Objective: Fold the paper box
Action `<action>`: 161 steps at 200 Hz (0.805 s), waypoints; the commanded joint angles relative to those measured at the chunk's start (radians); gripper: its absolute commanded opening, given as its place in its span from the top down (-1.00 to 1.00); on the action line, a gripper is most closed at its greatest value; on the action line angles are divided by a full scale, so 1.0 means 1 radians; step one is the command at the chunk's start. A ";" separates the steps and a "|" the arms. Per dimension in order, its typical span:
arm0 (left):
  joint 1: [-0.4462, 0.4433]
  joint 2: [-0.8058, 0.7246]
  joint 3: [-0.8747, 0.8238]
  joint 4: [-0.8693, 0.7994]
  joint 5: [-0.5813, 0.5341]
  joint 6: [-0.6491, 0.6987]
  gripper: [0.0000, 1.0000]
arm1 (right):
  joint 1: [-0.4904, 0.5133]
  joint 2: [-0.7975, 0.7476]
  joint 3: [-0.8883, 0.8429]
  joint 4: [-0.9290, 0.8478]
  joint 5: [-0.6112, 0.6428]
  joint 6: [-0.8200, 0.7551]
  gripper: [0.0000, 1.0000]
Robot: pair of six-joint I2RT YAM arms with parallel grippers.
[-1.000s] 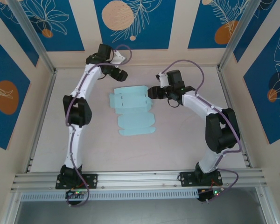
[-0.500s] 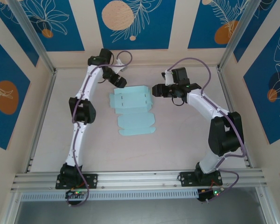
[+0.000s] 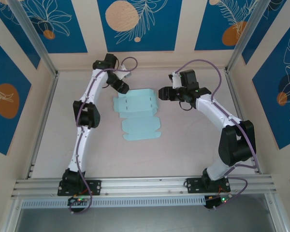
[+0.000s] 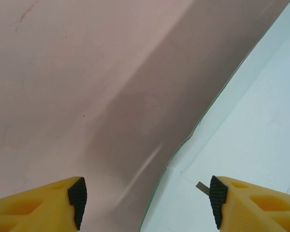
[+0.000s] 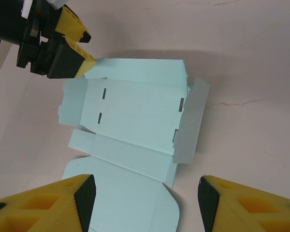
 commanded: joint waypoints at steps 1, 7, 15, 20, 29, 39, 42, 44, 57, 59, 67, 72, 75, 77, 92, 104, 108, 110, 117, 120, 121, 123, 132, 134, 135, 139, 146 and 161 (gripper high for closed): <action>-0.009 0.030 -0.022 -0.029 0.008 0.021 -0.36 | 0.000 -0.029 -0.017 0.003 0.003 0.016 -0.20; -0.009 0.030 -0.025 -0.027 0.005 0.022 -0.34 | 0.000 -0.029 -0.019 0.003 0.004 0.015 -0.20; -0.012 0.031 -0.030 -0.024 -0.008 0.022 -0.32 | 0.001 -0.029 -0.019 0.002 0.003 0.015 -0.20; -0.013 0.031 -0.033 -0.021 -0.013 0.023 -0.32 | 0.001 -0.029 -0.019 0.002 0.003 0.014 -0.20; -0.014 0.031 -0.037 -0.020 -0.012 0.023 -0.31 | 0.000 -0.029 -0.020 0.002 0.003 0.014 -0.21; -0.015 0.031 -0.039 -0.018 -0.008 0.023 -0.25 | 0.000 -0.029 -0.020 0.003 0.004 0.014 -0.20; -0.015 0.030 -0.039 -0.018 -0.006 0.022 -0.24 | 0.001 -0.028 -0.020 0.004 0.005 0.013 -0.20; -0.015 0.031 -0.039 -0.019 -0.004 0.022 -0.23 | 0.001 -0.028 -0.020 0.005 0.005 0.013 -0.20; -0.019 0.033 -0.041 -0.017 0.003 0.024 -0.17 | 0.000 -0.028 -0.025 0.011 0.006 0.015 -0.20; -0.020 0.032 -0.041 -0.018 0.003 0.024 -0.14 | 0.001 -0.028 -0.025 0.010 0.006 0.015 -0.20; -0.024 0.032 -0.043 -0.019 0.003 0.026 -0.07 | 0.000 -0.028 -0.026 0.012 0.006 0.016 -0.20; -0.026 0.032 -0.047 -0.019 0.002 0.030 -0.03 | 0.001 -0.027 -0.028 0.014 0.007 0.017 -0.20; -0.028 0.031 -0.049 -0.019 0.001 0.031 -0.01 | 0.001 -0.028 -0.028 0.013 0.007 0.019 -0.20; -0.029 0.031 -0.049 -0.019 0.001 0.031 0.02 | 0.001 -0.027 -0.028 0.014 0.008 0.018 -0.20; -0.035 0.030 -0.052 -0.019 -0.001 0.034 0.20 | 0.000 -0.028 -0.030 0.012 0.011 0.017 -0.20; -0.042 0.028 -0.051 -0.019 -0.002 0.036 0.36 | -0.001 -0.028 -0.030 0.010 0.012 0.015 -0.20; -0.043 0.026 -0.051 -0.019 -0.002 0.038 0.39 | -0.002 -0.028 -0.030 0.008 0.012 0.016 -0.20; -0.045 0.026 -0.052 -0.019 -0.001 0.040 0.41 | -0.002 -0.029 -0.030 0.007 0.013 0.016 -0.20; -0.049 0.021 -0.051 -0.020 0.000 0.044 0.42 | -0.002 -0.030 -0.031 0.006 0.015 0.015 -0.20; -0.051 0.020 -0.051 -0.020 -0.001 0.046 0.43 | -0.003 -0.031 -0.032 0.006 0.016 0.015 -0.20; -0.051 0.020 -0.051 -0.019 -0.001 0.046 0.43 | -0.003 -0.032 -0.032 0.006 0.017 0.015 -0.20; -0.051 0.018 -0.051 -0.020 -0.002 0.046 0.44 | -0.004 -0.032 -0.033 0.006 0.017 0.015 -0.20; -0.055 0.013 -0.051 -0.022 -0.002 0.049 0.51 | -0.007 -0.036 -0.036 0.006 0.016 0.017 -0.20; -0.057 0.011 -0.052 -0.022 -0.002 0.049 0.53 | -0.008 -0.037 -0.037 0.007 0.017 0.016 -0.20; -0.057 0.011 -0.052 -0.022 -0.003 0.049 0.54 | -0.008 -0.038 -0.037 0.006 0.018 0.017 -0.20; -0.058 0.008 -0.051 -0.022 -0.003 0.051 0.56 | -0.009 -0.041 -0.040 0.008 0.018 0.019 -0.20; -0.063 0.002 -0.051 -0.023 -0.003 0.053 0.61 | -0.012 -0.046 -0.045 0.011 0.018 0.020 -0.20; -0.074 -0.015 -0.056 -0.026 0.003 0.067 0.71 | -0.018 -0.056 -0.056 0.015 0.021 0.026 -0.20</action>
